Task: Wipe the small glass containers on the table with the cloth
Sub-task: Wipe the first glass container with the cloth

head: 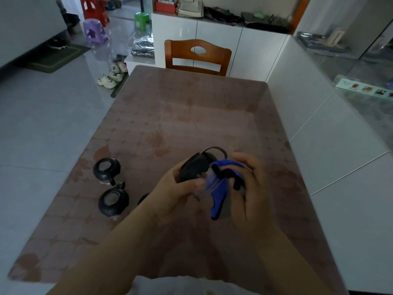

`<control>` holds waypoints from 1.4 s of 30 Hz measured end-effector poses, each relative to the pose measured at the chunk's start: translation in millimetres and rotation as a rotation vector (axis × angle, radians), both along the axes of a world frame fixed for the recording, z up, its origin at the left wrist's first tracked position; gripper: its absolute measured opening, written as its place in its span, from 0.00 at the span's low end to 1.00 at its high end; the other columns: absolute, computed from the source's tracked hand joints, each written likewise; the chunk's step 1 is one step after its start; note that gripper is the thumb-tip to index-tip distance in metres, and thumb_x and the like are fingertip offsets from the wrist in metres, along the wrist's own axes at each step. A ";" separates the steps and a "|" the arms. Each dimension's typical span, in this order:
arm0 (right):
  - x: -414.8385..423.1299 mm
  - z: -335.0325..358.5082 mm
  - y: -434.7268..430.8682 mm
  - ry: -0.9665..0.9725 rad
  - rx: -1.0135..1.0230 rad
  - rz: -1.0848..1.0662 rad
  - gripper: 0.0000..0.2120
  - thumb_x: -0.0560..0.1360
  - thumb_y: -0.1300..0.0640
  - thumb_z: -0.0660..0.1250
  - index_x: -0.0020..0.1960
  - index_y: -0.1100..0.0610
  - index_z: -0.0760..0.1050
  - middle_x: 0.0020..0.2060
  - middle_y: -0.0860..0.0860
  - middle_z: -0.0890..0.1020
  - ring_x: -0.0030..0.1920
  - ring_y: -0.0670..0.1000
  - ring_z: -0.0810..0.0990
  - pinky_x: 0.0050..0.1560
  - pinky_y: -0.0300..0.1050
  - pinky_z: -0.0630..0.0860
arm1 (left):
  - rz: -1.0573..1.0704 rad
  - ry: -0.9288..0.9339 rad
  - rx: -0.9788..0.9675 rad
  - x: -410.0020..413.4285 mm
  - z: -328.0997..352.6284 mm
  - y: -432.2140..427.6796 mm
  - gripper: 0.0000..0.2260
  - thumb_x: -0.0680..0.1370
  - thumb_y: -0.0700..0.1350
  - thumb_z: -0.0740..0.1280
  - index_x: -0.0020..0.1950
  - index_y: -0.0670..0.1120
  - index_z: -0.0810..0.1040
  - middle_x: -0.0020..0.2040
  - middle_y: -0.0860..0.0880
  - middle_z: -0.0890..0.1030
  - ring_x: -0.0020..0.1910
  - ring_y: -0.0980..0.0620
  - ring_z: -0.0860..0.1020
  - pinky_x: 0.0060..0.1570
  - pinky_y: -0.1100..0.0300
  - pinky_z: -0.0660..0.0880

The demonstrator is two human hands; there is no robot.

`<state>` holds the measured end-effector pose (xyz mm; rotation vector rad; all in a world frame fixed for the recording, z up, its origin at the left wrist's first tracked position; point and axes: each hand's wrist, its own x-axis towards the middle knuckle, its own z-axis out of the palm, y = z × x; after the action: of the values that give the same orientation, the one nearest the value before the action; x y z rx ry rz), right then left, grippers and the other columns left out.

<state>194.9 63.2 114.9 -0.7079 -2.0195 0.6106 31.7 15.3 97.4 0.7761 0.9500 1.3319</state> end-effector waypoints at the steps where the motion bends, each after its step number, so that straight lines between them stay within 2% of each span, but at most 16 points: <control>1: 3.4 2.3 1.8 0.037 -0.079 -0.035 0.11 0.80 0.50 0.53 0.56 0.51 0.71 0.58 0.43 0.70 0.61 0.35 0.68 0.63 0.30 0.66 | 0.015 0.005 0.005 -1.5 1.3 0.5 0.33 0.58 0.46 0.75 0.63 0.44 0.73 0.51 0.48 0.80 0.51 0.48 0.79 0.46 0.62 0.78; 3: 8.6 11.0 3.3 0.154 -0.267 -0.158 0.08 0.79 0.54 0.55 0.51 0.43 0.71 0.50 0.43 0.74 0.52 0.32 0.73 0.54 0.26 0.69 | 0.016 -0.011 0.037 -5.9 5.4 1.3 0.43 0.53 0.48 0.81 0.67 0.46 0.70 0.58 0.48 0.77 0.54 0.50 0.79 0.49 0.63 0.77; 5: 10.8 22.4 3.2 0.301 -0.497 -0.191 0.10 0.79 0.58 0.58 0.48 0.43 0.72 0.41 0.40 0.79 0.41 0.32 0.76 0.43 0.26 0.71 | -0.016 -0.028 0.068 -9.3 9.8 2.4 0.47 0.52 0.48 0.83 0.69 0.50 0.68 0.62 0.51 0.76 0.55 0.53 0.80 0.49 0.63 0.77; 7: 10.2 30.7 2.9 0.377 -0.710 -0.091 0.08 0.76 0.56 0.58 0.45 0.45 0.74 0.34 0.38 0.81 0.35 0.35 0.78 0.39 0.30 0.74 | -0.066 -0.042 0.089 -9.4 13.5 2.6 0.47 0.53 0.40 0.80 0.70 0.54 0.67 0.63 0.50 0.75 0.52 0.52 0.82 0.48 0.62 0.77; 9: 6.5 35.6 -1.9 0.379 -0.850 0.024 0.06 0.72 0.51 0.61 0.44 0.45 0.76 0.34 0.39 0.82 0.36 0.36 0.80 0.39 0.31 0.76 | -0.114 -0.054 0.102 -8.4 15.3 2.3 0.46 0.55 0.35 0.77 0.70 0.56 0.66 0.64 0.49 0.74 0.54 0.49 0.81 0.47 0.60 0.78; 13: 2.6 27.8 -6.9 0.255 -0.788 0.308 0.17 0.63 0.32 0.67 0.47 0.40 0.81 0.41 0.47 0.84 0.45 0.42 0.81 0.47 0.34 0.76 | -0.195 -0.069 0.123 -10.4 15.9 1.1 0.45 0.60 0.31 0.74 0.71 0.59 0.64 0.67 0.47 0.74 0.59 0.44 0.79 0.44 0.57 0.80; 17: 4.4 25.2 0.3 0.243 -0.701 0.231 0.14 0.74 0.41 0.62 0.54 0.47 0.78 0.44 0.40 0.84 0.48 0.41 0.82 0.46 0.33 0.77 | -0.274 -0.050 0.153 -12.2 15.1 -3.0 0.49 0.60 0.36 0.80 0.73 0.60 0.60 0.66 0.44 0.76 0.63 0.42 0.77 0.56 0.51 0.78; 20: 7.9 27.6 5.5 0.247 -0.756 0.191 0.10 0.76 0.53 0.60 0.49 0.48 0.80 0.41 0.41 0.85 0.44 0.42 0.83 0.43 0.33 0.77 | -0.274 0.009 0.143 -10.7 16.0 -4.0 0.52 0.60 0.35 0.80 0.74 0.61 0.56 0.65 0.45 0.78 0.61 0.44 0.78 0.54 0.55 0.78; 23: 13.4 33.5 3.8 0.351 -0.859 0.226 0.12 0.65 0.37 0.68 0.43 0.42 0.83 0.38 0.42 0.85 0.41 0.42 0.83 0.42 0.34 0.78 | -0.230 0.042 0.140 -11.7 19.0 -3.8 0.53 0.62 0.30 0.74 0.74 0.65 0.51 0.64 0.50 0.78 0.63 0.45 0.77 0.51 0.56 0.78; 26: 13.8 36.1 -0.5 0.287 -0.849 0.269 0.22 0.58 0.28 0.67 0.45 0.39 0.82 0.40 0.41 0.85 0.42 0.41 0.83 0.44 0.34 0.78 | -0.231 0.062 0.165 -13.4 21.5 -3.0 0.54 0.64 0.29 0.72 0.73 0.68 0.46 0.73 0.50 0.68 0.66 0.45 0.74 0.53 0.52 0.78; 28: 13.1 33.9 -1.0 0.263 -0.845 0.258 0.21 0.63 0.32 0.65 0.48 0.41 0.82 0.40 0.40 0.85 0.43 0.41 0.83 0.45 0.34 0.78 | -0.226 0.054 0.167 -14.0 20.9 -2.5 0.57 0.62 0.31 0.76 0.73 0.68 0.46 0.76 0.47 0.62 0.68 0.45 0.72 0.57 0.48 0.77; 31: 12.1 28.8 0.6 0.263 -0.933 0.166 0.22 0.67 0.41 0.61 0.55 0.50 0.78 0.38 0.40 0.85 0.41 0.41 0.83 0.42 0.33 0.78 | -0.219 0.047 0.174 -16.4 19.0 -1.9 0.57 0.60 0.32 0.79 0.74 0.66 0.49 0.76 0.48 0.62 0.69 0.45 0.71 0.59 0.49 0.76; 34: 8.6 27.8 -0.3 0.217 -0.934 0.202 0.17 0.65 0.33 0.64 0.48 0.39 0.81 0.42 0.41 0.85 0.46 0.45 0.83 0.49 0.40 0.79 | -0.235 0.117 0.190 -18.0 20.8 -0.2 0.54 0.59 0.34 0.79 0.74 0.63 0.52 0.74 0.50 0.64 0.69 0.46 0.72 0.60 0.50 0.76; 36: 6.7 28.5 -1.1 0.215 -0.949 0.213 0.11 0.66 0.37 0.61 0.42 0.34 0.81 0.40 0.39 0.85 0.46 0.44 0.82 0.51 0.42 0.78 | -0.201 0.160 0.149 -17.5 20.0 2.1 0.51 0.55 0.44 0.83 0.72 0.56 0.59 0.72 0.51 0.68 0.68 0.47 0.72 0.62 0.50 0.74; 39: 6.7 28.5 -2.6 0.279 -0.955 0.172 0.11 0.61 0.33 0.64 0.39 0.33 0.80 0.36 0.38 0.84 0.40 0.41 0.82 0.41 0.33 0.78 | -0.046 0.317 0.044 -13.9 17.4 4.1 0.41 0.52 0.56 0.82 0.62 0.52 0.71 0.64 0.51 0.76 0.64 0.49 0.75 0.64 0.49 0.72; 42: 4.4 24.5 -4.3 0.300 -0.877 0.092 0.12 0.63 0.33 0.63 0.39 0.35 0.81 0.31 0.44 0.80 0.32 0.40 0.78 0.34 0.33 0.75 | 0.100 0.427 0.017 -8.6 14.4 5.6 0.21 0.65 0.48 0.77 0.54 0.50 0.76 0.50 0.55 0.83 0.52 0.58 0.80 0.54 0.59 0.75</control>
<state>199.3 58.9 139.4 -0.9454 -1.4596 1.5942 23.1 20.9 111.8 1.0626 1.3284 1.2852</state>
